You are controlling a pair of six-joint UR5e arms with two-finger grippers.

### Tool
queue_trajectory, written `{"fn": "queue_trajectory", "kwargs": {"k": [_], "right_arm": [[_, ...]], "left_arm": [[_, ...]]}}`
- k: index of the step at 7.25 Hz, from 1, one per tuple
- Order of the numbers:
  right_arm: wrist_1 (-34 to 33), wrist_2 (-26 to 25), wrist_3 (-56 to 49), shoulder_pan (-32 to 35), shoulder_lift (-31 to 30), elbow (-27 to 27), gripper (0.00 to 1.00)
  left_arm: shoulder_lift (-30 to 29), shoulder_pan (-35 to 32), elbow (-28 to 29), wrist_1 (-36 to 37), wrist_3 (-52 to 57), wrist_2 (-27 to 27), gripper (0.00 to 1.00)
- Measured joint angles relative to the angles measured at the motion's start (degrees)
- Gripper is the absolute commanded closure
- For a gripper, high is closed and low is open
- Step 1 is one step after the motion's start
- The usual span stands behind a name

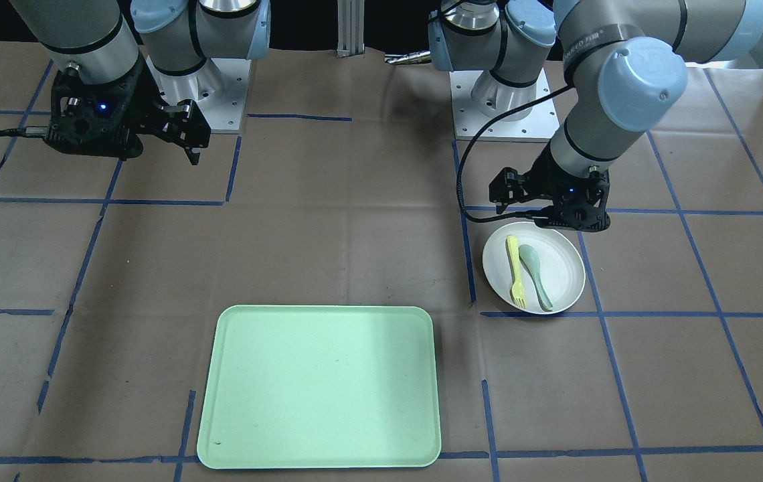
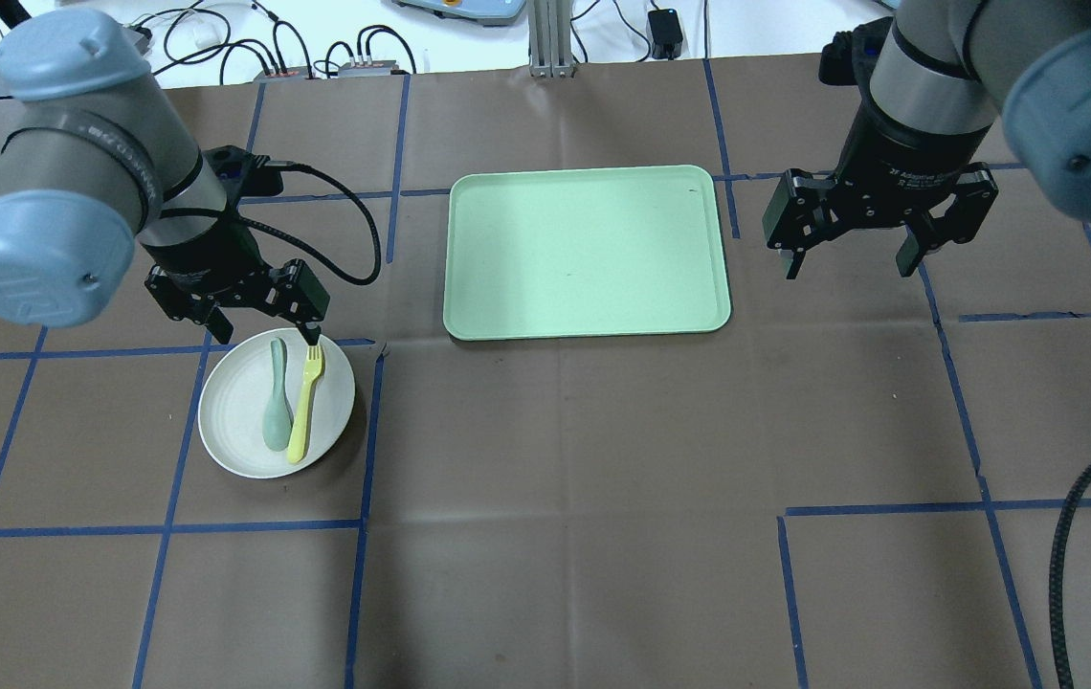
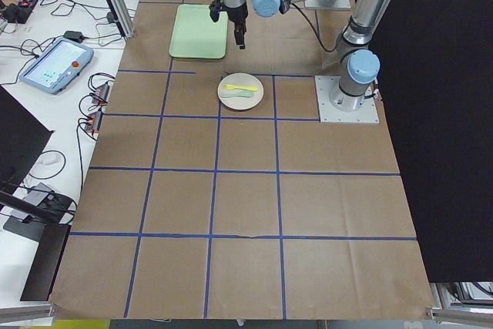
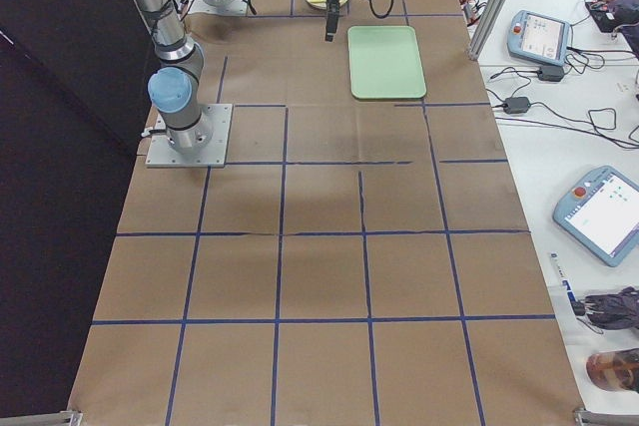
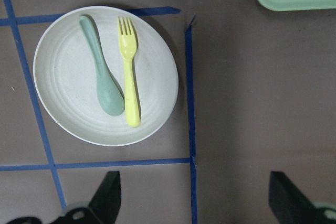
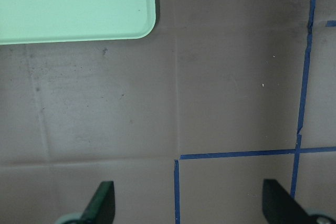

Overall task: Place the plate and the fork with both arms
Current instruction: 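Lower the left gripper toward the rim of the white plate, then grasp the white plate's rim with the left gripper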

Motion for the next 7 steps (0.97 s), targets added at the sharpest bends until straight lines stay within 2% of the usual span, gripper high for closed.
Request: {"fn": "queue_trajectory", "kwargs": {"k": [2,3,7], "right_arm": [[0.0,0.0,0.0,0.0,0.0,0.0,0.0],[0.1,0.0,0.0,0.0,0.0,0.0,0.0],[0.1,0.0,0.0,0.0,0.0,0.0,0.0]], "left_arm": [[-1.3,5.7,-7.2,11.2,8.4,-0.2,0.01],[-2.0,7.3,-9.5,14.3,9.8,-0.3,0.01],[-4.9,8.6,-11.2,17.2,10.4,-0.5,0.01]]}}
